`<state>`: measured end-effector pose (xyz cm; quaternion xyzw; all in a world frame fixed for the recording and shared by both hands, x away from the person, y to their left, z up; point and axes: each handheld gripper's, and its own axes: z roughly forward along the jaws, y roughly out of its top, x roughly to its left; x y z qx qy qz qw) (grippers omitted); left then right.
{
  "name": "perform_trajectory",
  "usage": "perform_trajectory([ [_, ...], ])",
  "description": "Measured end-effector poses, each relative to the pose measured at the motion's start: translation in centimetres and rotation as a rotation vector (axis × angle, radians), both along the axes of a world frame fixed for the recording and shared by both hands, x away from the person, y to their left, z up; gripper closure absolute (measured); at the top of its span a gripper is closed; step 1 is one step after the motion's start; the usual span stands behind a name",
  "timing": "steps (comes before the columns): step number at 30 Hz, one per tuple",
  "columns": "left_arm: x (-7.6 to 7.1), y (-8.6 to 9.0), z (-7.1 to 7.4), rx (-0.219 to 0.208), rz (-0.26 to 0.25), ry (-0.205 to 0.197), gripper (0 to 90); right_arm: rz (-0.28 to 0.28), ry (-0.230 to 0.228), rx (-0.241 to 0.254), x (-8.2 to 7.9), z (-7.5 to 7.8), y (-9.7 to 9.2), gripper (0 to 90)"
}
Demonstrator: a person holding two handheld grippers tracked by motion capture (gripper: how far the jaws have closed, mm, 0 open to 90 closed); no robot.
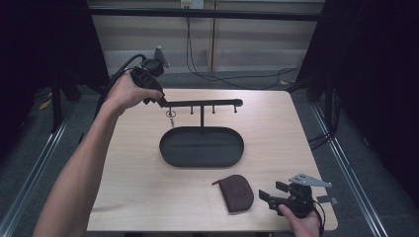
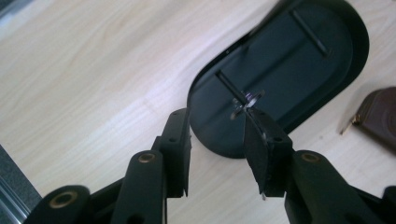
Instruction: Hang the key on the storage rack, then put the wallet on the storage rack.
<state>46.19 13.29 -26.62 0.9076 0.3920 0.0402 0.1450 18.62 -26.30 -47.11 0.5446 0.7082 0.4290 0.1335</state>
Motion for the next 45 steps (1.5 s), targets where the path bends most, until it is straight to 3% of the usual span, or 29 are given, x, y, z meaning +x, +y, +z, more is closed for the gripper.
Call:
perform_trajectory([
  [3, -0.2, 0.2, -0.2, -0.010, 0.003, 0.017, 57.9, -0.003, -0.001, 0.000, -0.1, 0.0, 0.0, 20.4],
  [4, -0.4, 0.4, -0.4, -0.005, -0.006, 0.044, 56.3, -0.003, 0.000, 0.000, -0.1, 0.0, 0.0, 20.4],
  [9, -1.0, 0.9, -0.4, -0.004, -0.012, 0.054, 54.0, -0.002, 0.001, -0.001, 0.0, 0.0, 0.0, 20.4],
  [19, -2.6, 2.2, -0.9, -0.035, -0.001, 0.020, 44.7, -0.001, 0.001, -0.004, -0.1, 0.0, 0.0, 20.3],
  [20, -2.9, 2.6, -1.1, -0.073, 0.005, 0.015, 44.7, -0.001, 0.000, -0.005, -0.1, 0.0, 0.1, 20.3],
  [34, -5.9, 4.0, -2.8, -0.053, -0.046, 0.036, 40.4, -0.011, 0.009, -0.005, 0.1, -0.1, 0.0, 20.2],
  [41, -7.8, 4.4, -3.9, -0.051, -0.054, 0.015, 42.4, -0.009, 0.006, -0.006, 0.1, -0.1, 0.1, 20.2],
  [45, -9.2, 5.1, -4.8, -0.090, -0.083, -0.010, 36.8, -0.007, 0.001, -0.008, 0.0, 0.0, 0.0, 20.2],
])
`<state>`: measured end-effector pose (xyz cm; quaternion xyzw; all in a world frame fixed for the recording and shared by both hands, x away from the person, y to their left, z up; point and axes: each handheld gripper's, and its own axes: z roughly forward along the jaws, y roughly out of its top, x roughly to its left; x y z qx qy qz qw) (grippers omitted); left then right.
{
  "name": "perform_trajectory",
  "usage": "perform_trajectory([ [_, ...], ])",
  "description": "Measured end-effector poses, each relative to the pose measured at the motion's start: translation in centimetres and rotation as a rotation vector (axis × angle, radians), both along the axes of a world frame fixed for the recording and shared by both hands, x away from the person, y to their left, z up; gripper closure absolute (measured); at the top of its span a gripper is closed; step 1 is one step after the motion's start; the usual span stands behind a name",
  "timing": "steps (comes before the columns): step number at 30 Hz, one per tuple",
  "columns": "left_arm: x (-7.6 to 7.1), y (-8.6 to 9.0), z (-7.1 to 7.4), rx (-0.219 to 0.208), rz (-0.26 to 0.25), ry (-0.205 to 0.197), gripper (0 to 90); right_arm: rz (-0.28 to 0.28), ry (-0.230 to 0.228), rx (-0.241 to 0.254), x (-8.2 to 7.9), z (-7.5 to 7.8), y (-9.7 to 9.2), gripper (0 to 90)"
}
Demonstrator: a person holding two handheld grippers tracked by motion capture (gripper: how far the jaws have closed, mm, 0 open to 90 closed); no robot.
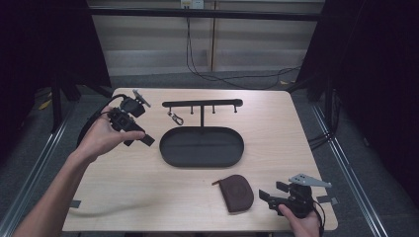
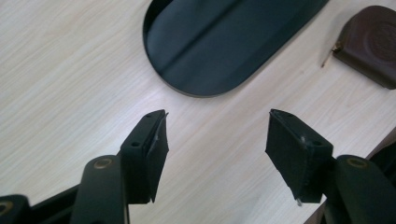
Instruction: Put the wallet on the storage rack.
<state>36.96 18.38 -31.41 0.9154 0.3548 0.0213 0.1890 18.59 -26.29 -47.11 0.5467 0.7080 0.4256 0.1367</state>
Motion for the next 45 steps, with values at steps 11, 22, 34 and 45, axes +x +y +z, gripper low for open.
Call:
perform_trajectory([
  [11, -3.6, 2.0, -3.0, -0.082, -0.007, -0.058, 29.0, -0.007, 0.004, -0.002, 0.1, 0.0, 0.0, 20.1],
  [22, -6.0, 4.3, -7.8, -0.114, 0.047, -0.057, 19.5, -0.001, 0.004, 0.002, 0.1, 0.0, 0.1, 20.0],
  [34, -9.1, 6.5, -10.7, -0.283, 0.009, -0.079, 16.3, -0.002, 0.010, -0.001, 0.0, 0.1, 0.1, 24.5],
  [45, -12.3, 8.0, -13.9, -0.336, 0.139, -0.179, 19.5, 0.019, 0.042, 0.009, 0.2, 0.5, 0.3, 23.1],
])
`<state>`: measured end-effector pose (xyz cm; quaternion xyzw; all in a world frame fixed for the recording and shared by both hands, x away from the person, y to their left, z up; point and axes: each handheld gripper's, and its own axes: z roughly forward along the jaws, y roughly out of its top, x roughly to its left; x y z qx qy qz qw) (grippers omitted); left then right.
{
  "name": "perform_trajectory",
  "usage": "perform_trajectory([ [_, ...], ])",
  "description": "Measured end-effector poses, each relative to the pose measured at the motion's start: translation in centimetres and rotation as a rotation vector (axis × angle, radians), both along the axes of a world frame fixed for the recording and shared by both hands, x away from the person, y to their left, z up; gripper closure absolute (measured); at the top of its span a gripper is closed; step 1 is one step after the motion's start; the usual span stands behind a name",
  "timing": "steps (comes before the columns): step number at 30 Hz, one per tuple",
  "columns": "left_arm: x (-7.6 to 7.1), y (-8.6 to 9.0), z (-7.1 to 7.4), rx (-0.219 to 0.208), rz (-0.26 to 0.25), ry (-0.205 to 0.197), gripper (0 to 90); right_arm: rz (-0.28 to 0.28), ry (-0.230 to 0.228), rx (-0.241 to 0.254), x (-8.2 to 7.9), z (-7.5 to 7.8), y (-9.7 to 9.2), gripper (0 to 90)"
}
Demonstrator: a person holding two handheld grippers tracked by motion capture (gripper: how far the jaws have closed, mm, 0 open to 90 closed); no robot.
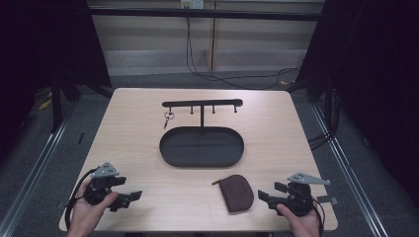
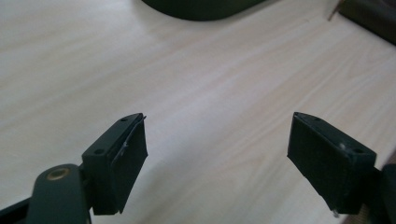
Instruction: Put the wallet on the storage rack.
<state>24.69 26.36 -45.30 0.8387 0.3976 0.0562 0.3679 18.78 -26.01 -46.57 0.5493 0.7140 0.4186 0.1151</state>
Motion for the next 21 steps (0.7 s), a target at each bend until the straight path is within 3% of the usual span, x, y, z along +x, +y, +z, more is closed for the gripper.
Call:
perform_trajectory([
  [1, -0.2, 0.1, -0.1, -0.017, -0.005, -0.006, 19.5, 0.002, 0.002, 0.006, 0.0, 0.1, 0.0, 23.5],
  [3, -0.5, 0.1, -0.1, -0.016, -0.009, -0.003, 19.5, 0.005, 0.000, 0.009, 0.0, 0.1, 0.1, 23.2],
  [5, -1.2, 0.1, -0.5, -0.011, -0.049, 0.022, 19.6, 0.000, 0.003, 0.015, 0.1, 0.3, 0.5, 22.7],
  [6, -1.6, 0.0, -0.7, -0.005, -0.045, 0.011, 20.5, 0.006, 0.007, 0.010, 0.2, 0.5, 0.7, 22.1],
  [10, -2.6, -0.2, -1.4, -0.009, -0.068, 0.030, 21.1, 0.082, 0.044, 0.027, 1.0, 1.0, 1.5, 24.6],
  [13, -3.1, -0.4, -1.4, -0.024, -0.079, 0.021, 20.8, 0.104, 0.052, -0.011, 1.6, 1.3, 2.1, 27.7],
  [16, -3.2, -0.9, -1.5, -0.009, -0.109, 0.013, 19.1, 0.127, 0.049, -0.023, 2.2, 1.6, 2.5, 31.5],
  [21, -2.9, -1.2, -1.8, -0.002, -0.121, 0.025, 19.1, 0.174, 0.104, -0.055, 3.1, 1.3, 3.4, 30.7],
])
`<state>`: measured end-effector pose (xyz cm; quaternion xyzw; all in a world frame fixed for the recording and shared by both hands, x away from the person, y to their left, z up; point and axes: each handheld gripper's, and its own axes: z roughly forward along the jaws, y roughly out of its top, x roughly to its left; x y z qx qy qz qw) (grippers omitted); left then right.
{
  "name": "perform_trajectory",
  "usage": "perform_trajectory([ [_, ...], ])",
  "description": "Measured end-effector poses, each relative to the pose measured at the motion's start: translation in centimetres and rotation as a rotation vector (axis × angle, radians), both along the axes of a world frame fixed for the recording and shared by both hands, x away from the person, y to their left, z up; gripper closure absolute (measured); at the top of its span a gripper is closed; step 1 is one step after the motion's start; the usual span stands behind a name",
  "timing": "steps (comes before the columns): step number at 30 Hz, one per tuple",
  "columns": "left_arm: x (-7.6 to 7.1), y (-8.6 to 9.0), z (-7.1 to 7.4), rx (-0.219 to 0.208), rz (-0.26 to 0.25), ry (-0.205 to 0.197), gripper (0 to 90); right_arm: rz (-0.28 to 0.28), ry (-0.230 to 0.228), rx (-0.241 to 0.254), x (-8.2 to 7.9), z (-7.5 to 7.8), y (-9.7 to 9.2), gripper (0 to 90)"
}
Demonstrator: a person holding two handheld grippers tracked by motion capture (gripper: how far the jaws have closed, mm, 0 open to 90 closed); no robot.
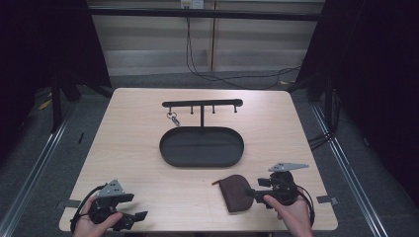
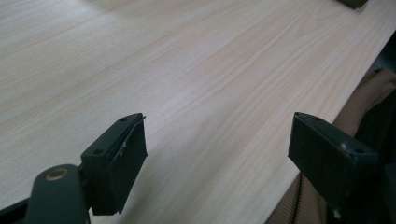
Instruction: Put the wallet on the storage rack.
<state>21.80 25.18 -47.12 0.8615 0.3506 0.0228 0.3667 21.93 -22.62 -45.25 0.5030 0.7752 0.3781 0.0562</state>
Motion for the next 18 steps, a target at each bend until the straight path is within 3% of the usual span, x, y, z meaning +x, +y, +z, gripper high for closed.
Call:
perform_trajectory([
  [3, 0.1, 0.2, 0.1, -0.003, 0.007, -0.003, 19.1, 0.015, 0.064, -0.017, 0.9, 0.1, 0.7, 25.7],
  [4, 0.1, 0.2, 0.1, -0.003, 0.007, -0.003, 19.1, 0.015, 0.064, -0.017, 0.9, 0.1, 0.7, 25.7],
  [6, 0.2, 0.3, 0.1, -0.008, 0.020, -0.009, 19.1, 0.028, 0.115, -0.041, 1.6, 0.2, 1.1, 19.1],
  [10, 0.6, 0.2, -0.1, 0.023, -0.006, -0.006, 18.9, 0.054, 0.183, -0.076, 2.5, 0.4, 1.8, 17.4],
  [16, 1.1, 0.3, -0.3, 0.025, 0.010, -0.004, 18.9, 0.083, 0.296, -0.157, 3.6, 0.6, 3.2, 18.6],
  [18, 1.1, 0.3, -0.3, 0.026, 0.001, 0.005, 18.9, 0.098, 0.301, -0.180, 3.8, 0.6, 3.3, 19.2],
])
